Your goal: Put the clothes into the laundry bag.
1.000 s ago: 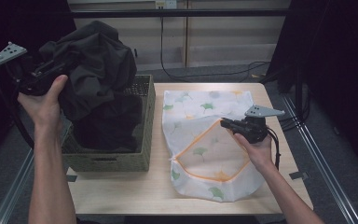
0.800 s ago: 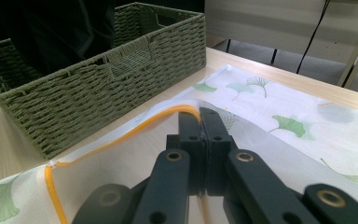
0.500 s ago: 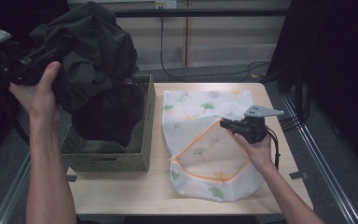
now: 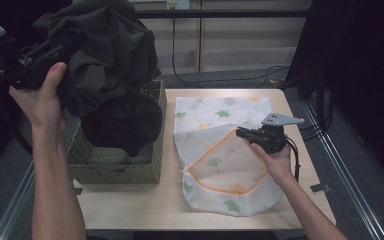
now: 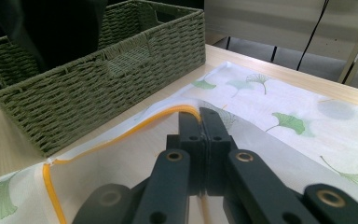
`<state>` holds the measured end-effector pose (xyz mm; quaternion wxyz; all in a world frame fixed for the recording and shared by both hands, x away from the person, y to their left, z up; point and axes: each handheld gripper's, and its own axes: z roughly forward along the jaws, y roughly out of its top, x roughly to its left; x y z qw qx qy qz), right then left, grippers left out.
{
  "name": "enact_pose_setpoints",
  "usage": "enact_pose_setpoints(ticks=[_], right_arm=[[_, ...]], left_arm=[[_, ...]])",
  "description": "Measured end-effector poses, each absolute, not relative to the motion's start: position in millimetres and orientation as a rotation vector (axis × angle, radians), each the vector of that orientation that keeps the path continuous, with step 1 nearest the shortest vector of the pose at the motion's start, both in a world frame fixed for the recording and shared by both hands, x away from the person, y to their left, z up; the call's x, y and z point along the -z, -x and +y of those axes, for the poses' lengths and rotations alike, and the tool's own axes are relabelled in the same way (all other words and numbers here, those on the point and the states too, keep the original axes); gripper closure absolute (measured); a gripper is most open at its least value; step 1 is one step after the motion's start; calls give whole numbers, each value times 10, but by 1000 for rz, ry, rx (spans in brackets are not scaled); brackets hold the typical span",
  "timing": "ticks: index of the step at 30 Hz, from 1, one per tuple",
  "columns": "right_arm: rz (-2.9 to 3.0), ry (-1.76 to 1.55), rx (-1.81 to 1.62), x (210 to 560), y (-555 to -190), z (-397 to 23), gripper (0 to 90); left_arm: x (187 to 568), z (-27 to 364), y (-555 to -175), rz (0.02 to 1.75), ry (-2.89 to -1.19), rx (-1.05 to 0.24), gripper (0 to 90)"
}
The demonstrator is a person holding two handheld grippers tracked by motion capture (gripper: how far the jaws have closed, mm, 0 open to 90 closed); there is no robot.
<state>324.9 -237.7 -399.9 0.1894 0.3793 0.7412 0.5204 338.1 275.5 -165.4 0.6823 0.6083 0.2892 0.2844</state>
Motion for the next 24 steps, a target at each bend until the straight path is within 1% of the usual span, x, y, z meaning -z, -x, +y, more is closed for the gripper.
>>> enact_pose_setpoints(ticks=[12,15,17,24], right_arm=[[2088,-1068,-1467,4002,-3257,-2380,896],[2088,-1068,-1474,4002,-3260,-2382,896],[2088,-1068,-1475,4004,-3262,-2383,896],[2086,-1064,-1480,3994,-3250,-2394,896]], left_arm=[[1360,2399,-3331,539,-1351,-565,719],[1291,2265,-3314,507,-1342,-535,719],[1259,2156,-3296,482,-1330,-479,719],[1238,1807,-3237,407,-1354,-437,719]])
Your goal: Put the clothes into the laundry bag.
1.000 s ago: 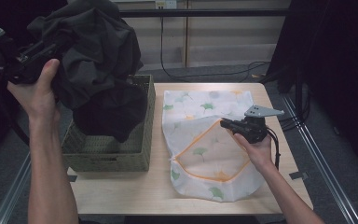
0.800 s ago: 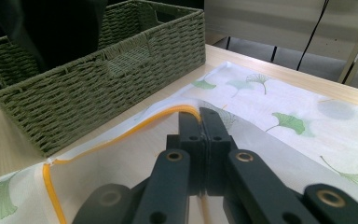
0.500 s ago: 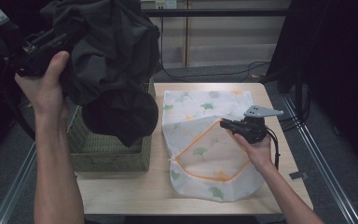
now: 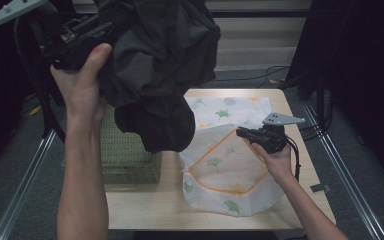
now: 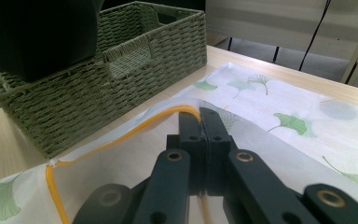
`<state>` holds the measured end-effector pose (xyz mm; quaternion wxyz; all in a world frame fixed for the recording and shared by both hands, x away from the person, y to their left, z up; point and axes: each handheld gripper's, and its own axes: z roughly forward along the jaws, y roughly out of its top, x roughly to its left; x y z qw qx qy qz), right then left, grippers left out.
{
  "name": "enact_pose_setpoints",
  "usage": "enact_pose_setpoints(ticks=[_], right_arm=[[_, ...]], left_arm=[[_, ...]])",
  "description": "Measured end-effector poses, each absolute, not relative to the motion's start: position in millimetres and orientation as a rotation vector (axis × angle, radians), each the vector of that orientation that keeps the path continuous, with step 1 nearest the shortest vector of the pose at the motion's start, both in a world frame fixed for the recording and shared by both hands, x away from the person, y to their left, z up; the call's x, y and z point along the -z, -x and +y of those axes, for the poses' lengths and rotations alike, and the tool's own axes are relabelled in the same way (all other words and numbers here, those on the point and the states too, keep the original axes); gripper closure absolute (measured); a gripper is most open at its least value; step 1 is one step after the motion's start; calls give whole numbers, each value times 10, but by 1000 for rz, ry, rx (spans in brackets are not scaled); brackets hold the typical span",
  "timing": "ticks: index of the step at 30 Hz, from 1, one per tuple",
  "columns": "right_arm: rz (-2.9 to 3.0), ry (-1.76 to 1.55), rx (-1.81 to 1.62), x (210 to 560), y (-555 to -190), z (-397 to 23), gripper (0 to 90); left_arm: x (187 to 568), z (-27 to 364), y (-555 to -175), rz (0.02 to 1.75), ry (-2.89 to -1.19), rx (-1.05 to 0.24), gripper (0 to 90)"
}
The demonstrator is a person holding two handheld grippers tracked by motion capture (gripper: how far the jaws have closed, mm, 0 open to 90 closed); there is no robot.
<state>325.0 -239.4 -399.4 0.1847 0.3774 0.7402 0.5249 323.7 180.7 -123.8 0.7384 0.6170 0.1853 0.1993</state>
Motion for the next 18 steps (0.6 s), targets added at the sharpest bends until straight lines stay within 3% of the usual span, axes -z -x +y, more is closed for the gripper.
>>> enact_pose_setpoints(ticks=[18], right_arm=[[2083,-1075,-1518,3988,-3268,-2445,897]], left_arm=[[1961,1257,-2944,272,-1447,-291,716]])
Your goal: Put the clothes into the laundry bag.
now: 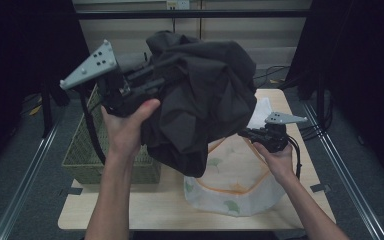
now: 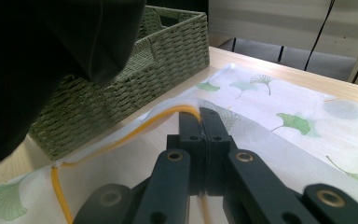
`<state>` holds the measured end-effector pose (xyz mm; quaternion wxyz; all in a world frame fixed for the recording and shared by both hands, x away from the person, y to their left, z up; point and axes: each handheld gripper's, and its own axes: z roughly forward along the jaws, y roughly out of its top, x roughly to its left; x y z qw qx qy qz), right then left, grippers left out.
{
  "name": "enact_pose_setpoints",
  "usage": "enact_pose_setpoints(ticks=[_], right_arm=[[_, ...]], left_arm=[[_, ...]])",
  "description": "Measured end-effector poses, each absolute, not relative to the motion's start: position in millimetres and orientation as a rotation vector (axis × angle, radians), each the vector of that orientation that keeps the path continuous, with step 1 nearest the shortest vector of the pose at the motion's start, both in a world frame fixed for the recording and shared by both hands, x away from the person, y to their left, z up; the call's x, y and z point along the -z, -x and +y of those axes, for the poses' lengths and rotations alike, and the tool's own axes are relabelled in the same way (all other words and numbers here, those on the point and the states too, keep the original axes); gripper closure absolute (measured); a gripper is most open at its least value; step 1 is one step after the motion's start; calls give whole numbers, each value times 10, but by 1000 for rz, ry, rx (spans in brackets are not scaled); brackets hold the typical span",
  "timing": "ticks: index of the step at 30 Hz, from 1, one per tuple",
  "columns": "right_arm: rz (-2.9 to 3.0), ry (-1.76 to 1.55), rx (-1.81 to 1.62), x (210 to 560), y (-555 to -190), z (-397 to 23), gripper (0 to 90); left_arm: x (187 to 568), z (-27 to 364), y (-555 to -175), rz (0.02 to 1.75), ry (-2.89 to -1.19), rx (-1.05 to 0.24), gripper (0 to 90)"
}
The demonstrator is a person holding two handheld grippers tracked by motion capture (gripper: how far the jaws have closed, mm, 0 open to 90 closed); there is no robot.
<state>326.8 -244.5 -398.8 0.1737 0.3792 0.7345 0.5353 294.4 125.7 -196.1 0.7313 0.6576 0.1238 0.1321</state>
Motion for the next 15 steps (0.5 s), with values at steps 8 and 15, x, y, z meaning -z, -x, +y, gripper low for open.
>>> enact_pose_setpoints(ticks=[8,15], right_arm=[[2071,-1069,-1541,3976,-3257,-2465,897],[2083,-1067,-1547,3972,-3259,-2460,897]], left_arm=[[2413,1191,-2877,257,-1458,-231,714],[2724,1164,-2837,267,-1492,-197,713]])
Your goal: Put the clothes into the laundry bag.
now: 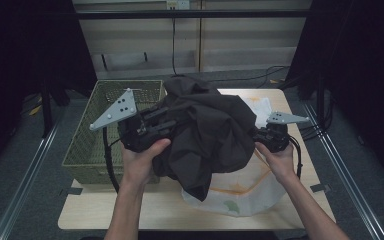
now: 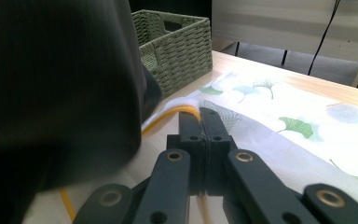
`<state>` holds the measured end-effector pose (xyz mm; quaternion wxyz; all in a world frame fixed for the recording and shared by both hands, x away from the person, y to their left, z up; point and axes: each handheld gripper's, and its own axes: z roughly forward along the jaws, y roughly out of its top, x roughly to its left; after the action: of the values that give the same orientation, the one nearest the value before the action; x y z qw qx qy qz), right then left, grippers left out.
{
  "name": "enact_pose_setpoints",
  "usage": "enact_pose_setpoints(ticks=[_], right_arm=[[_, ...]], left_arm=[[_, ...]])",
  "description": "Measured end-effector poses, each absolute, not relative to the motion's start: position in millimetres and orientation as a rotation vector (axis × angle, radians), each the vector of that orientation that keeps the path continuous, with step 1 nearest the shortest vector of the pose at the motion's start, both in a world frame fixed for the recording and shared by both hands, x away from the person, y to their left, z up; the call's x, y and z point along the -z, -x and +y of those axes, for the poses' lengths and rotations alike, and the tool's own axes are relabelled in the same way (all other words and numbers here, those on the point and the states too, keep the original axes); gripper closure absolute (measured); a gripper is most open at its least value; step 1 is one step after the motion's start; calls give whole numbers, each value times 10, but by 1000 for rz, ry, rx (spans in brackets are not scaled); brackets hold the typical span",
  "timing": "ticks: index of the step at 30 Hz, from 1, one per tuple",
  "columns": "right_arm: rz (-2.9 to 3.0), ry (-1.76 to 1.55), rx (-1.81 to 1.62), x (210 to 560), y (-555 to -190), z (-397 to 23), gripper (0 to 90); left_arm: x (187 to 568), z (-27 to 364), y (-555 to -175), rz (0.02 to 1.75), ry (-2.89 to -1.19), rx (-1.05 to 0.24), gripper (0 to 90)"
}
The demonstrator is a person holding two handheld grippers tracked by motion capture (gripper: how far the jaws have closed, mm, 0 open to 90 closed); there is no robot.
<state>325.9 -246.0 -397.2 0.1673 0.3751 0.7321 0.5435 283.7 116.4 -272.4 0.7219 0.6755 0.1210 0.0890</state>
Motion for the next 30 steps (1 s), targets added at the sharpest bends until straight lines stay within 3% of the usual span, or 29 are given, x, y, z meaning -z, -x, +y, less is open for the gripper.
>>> enact_pose_setpoints(ticks=[30], right_arm=[[2196,-1060,-1463,4080,-3277,-2394,900]], left_arm=[[3875,250,-2951,244,-1956,-39,702]])
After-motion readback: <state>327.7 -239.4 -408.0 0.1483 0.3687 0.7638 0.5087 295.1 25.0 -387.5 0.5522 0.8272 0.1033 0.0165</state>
